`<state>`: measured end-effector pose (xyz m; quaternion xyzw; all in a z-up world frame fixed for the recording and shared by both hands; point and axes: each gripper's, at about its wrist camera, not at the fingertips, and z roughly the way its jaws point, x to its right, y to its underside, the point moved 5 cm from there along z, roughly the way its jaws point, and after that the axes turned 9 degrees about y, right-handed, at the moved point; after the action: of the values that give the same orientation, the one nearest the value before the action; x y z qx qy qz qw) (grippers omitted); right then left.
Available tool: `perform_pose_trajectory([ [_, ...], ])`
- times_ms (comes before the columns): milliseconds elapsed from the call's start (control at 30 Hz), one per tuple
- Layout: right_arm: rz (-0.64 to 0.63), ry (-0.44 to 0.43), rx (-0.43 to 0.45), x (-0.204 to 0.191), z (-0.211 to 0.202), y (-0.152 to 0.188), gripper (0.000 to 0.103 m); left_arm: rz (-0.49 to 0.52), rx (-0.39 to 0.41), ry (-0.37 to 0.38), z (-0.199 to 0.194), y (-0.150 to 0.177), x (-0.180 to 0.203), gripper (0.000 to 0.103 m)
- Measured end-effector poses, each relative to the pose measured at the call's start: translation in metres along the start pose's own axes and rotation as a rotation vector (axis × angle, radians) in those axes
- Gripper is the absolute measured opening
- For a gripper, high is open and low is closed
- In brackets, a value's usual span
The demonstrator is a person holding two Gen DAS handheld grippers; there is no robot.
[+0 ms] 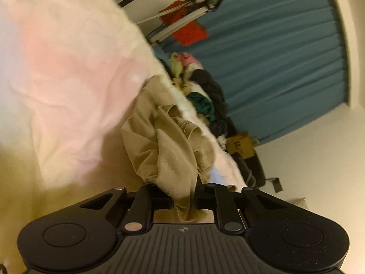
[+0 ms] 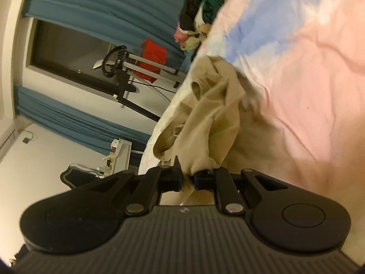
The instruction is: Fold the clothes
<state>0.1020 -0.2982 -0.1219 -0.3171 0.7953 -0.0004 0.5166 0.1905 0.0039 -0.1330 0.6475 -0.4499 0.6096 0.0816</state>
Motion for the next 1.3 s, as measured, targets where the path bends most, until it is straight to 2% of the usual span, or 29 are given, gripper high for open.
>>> perform_pose_trajectory([
  [100,-0.016,0.013,0.002,-0.008,-0.032,0.006,0.012,0.055,-0.029,0.023,-0.033,0.008,0.032,0.014],
  [267,-0.01,0.041,-0.037,-0.012,-0.099,0.033,0.012,0.074,-0.077,0.028,-0.096,0.046,0.068,0.014],
  [400,-0.014,0.041,-0.048,-0.009,-0.153,0.064,0.012,0.067,-0.108,0.022,-0.154,0.078,0.078,0.014],
  [500,0.017,0.062,-0.067,0.0,-0.169,0.077,0.013,0.034,-0.121,0.007,-0.171,0.09,0.075,0.014],
  [567,0.054,0.082,-0.086,0.004,-0.164,0.075,0.013,0.007,-0.129,-0.013,-0.167,0.088,0.073,0.014],
  [667,0.075,0.103,-0.085,0.0,-0.14,0.057,0.014,-0.002,-0.134,-0.051,-0.141,0.071,0.073,0.015],
  [900,0.14,0.171,-0.06,-0.008,-0.046,-0.004,0.014,-0.019,-0.146,-0.179,-0.044,0.015,0.057,0.016],
  [1067,0.158,0.208,-0.101,0.009,0.005,-0.023,0.014,-0.008,-0.194,-0.249,0.012,-0.005,0.028,0.016],
  [1233,0.15,0.204,-0.163,0.03,0.039,-0.033,0.015,0.013,-0.251,-0.266,0.027,-0.006,0.008,0.017],
  [1300,0.113,0.187,-0.179,0.03,0.041,-0.034,0.017,0.032,-0.267,-0.253,0.027,-0.005,0.01,0.024],
])
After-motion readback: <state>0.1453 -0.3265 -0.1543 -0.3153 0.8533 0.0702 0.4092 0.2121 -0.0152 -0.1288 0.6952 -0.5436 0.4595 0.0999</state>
